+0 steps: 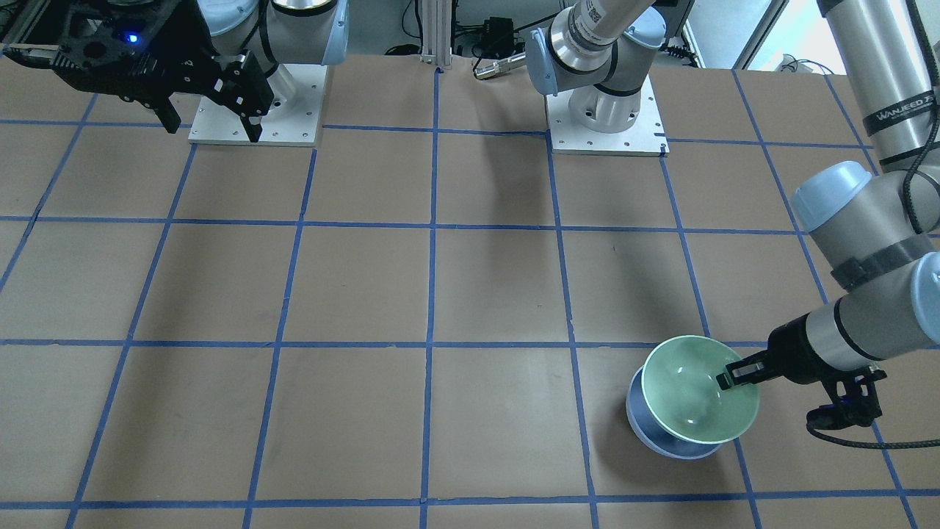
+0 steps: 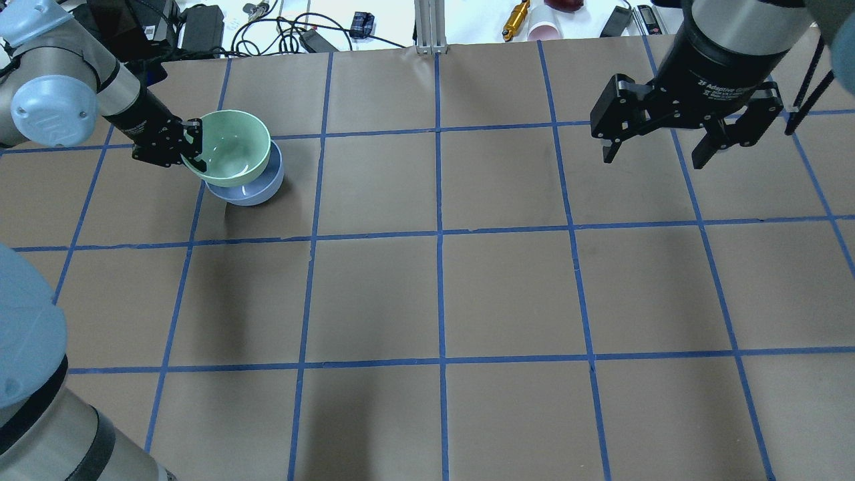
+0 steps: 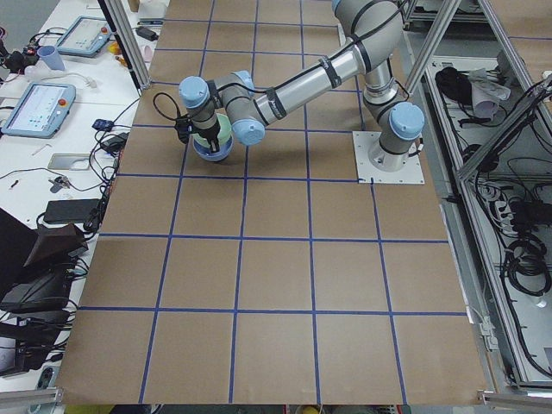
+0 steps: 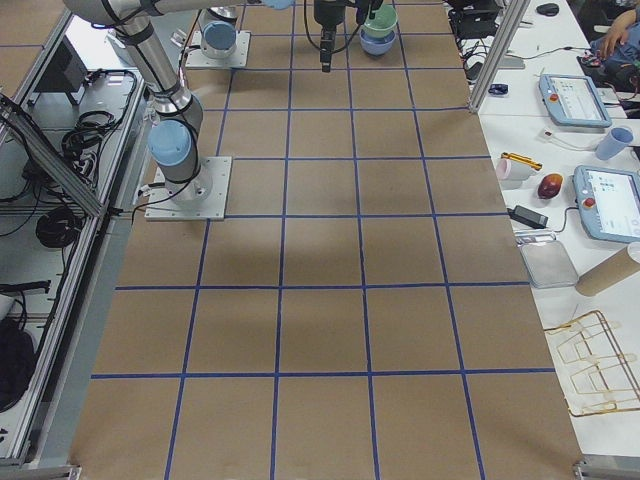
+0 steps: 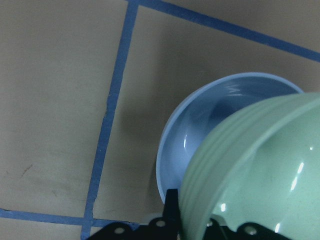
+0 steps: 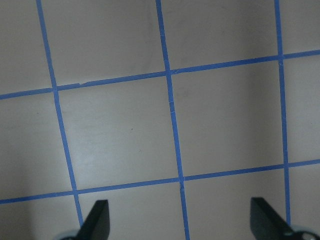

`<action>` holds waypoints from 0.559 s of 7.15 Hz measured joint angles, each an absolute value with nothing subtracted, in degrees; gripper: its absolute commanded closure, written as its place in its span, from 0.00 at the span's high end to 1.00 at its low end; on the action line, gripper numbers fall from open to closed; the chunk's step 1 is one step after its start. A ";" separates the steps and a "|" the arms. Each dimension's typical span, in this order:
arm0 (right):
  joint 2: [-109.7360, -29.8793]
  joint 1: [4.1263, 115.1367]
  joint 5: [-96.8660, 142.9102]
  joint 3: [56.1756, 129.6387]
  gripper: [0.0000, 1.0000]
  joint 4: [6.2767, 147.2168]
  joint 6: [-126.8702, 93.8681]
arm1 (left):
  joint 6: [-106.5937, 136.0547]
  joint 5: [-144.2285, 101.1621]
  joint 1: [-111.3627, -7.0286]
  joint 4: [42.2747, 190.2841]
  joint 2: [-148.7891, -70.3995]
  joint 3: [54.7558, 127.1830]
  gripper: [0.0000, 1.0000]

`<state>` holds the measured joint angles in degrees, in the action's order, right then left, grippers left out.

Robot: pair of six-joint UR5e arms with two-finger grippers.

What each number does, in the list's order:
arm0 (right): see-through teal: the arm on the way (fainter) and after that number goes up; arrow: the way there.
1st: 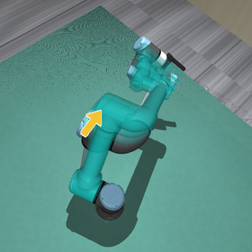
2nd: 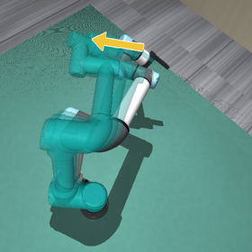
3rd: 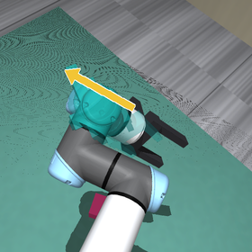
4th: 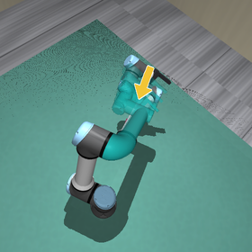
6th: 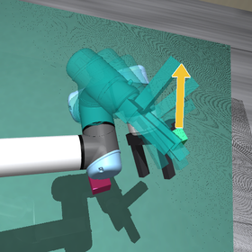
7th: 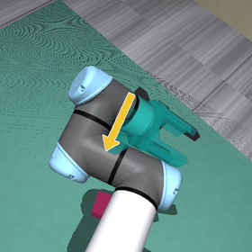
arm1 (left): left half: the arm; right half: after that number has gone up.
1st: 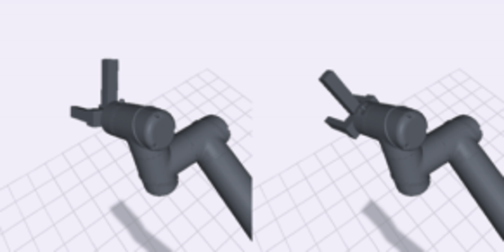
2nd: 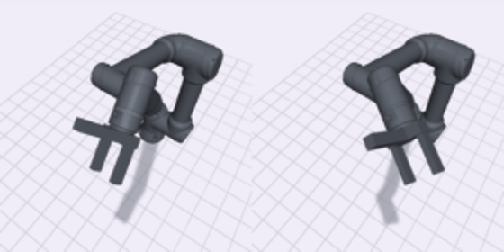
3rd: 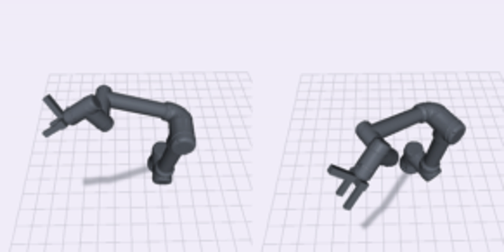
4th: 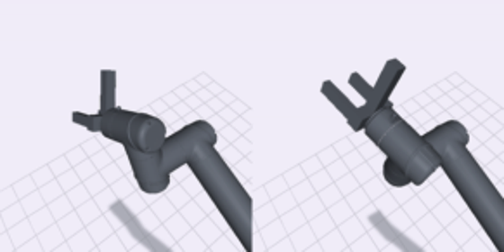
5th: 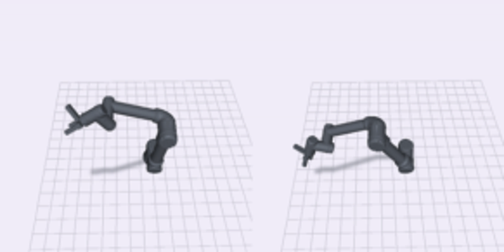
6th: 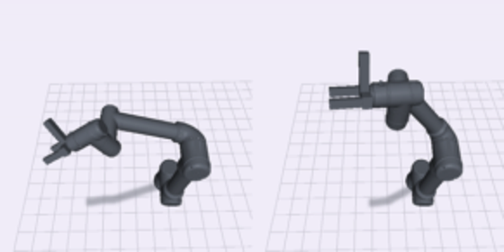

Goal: Stack green bowl on blue bowl
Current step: 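Open the left gripper and release the green bowl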

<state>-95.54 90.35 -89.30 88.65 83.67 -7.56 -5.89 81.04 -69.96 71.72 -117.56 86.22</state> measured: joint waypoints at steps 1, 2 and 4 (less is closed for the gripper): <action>-95.54 90.35 -89.30 88.65 1.00 83.67 -7.56 | -5.98 81.17 -69.96 71.72 -117.63 86.15 1.00; -95.54 90.35 -89.30 88.65 1.00 83.67 -7.56 | -5.72 81.35 -69.99 71.74 -117.60 85.94 1.00; -95.54 90.35 -89.30 88.62 1.00 83.64 -7.56 | -4.75 81.65 -70.54 72.44 -116.29 85.51 1.00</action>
<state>-95.54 90.35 -89.30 88.62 83.64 -7.56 -4.75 81.65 -70.54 72.44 -116.29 85.51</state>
